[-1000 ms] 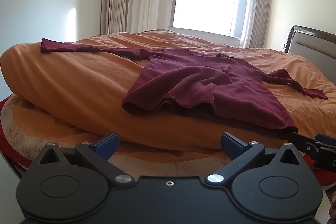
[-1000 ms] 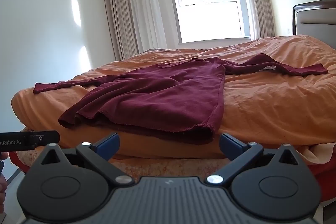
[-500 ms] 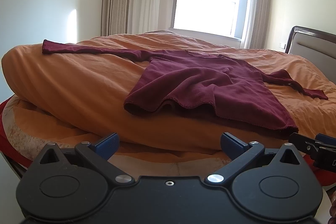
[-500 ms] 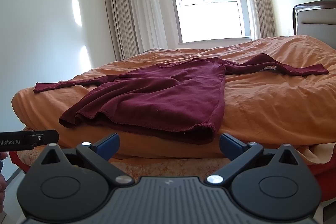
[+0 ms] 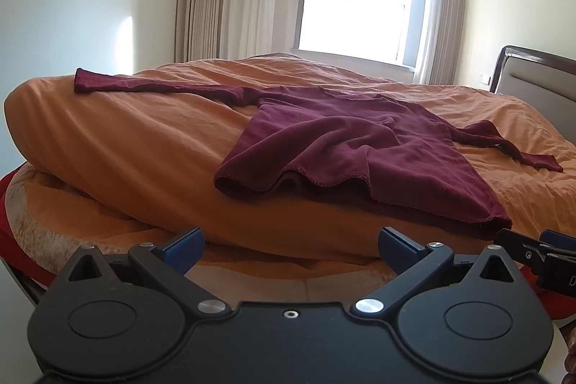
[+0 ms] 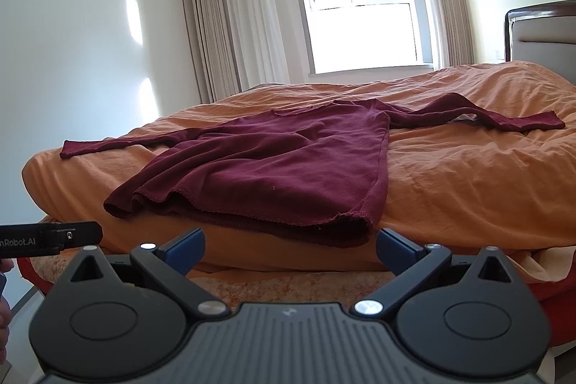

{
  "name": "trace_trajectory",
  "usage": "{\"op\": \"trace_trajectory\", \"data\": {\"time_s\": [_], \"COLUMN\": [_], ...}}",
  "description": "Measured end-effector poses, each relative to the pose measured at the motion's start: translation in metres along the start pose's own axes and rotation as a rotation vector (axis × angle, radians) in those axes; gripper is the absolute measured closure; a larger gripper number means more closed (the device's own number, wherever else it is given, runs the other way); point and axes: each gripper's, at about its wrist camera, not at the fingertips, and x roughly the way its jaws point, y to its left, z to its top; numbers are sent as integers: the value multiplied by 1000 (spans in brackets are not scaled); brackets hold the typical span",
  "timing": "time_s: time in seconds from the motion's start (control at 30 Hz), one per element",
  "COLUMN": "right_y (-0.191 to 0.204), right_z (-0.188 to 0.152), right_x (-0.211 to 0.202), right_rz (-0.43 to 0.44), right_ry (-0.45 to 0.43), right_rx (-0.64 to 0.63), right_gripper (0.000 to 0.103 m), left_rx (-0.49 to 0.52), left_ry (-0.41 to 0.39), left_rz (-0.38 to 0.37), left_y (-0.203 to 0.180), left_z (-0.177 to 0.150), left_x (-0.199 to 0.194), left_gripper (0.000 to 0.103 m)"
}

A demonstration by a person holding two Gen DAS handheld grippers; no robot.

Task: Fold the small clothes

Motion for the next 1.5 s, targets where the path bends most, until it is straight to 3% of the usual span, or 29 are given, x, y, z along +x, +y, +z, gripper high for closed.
{"op": "trace_trajectory", "data": {"time_s": [1.5], "right_y": [-1], "right_z": [2], "right_x": [5], "right_rz": [21], "right_ry": [34], "right_rx": [-7], "right_gripper": [0], "left_rx": [14], "left_ry": [31], "left_rz": [6], "left_y": [-4], "left_z": [2], "left_x": [9], "left_gripper": [1]}}
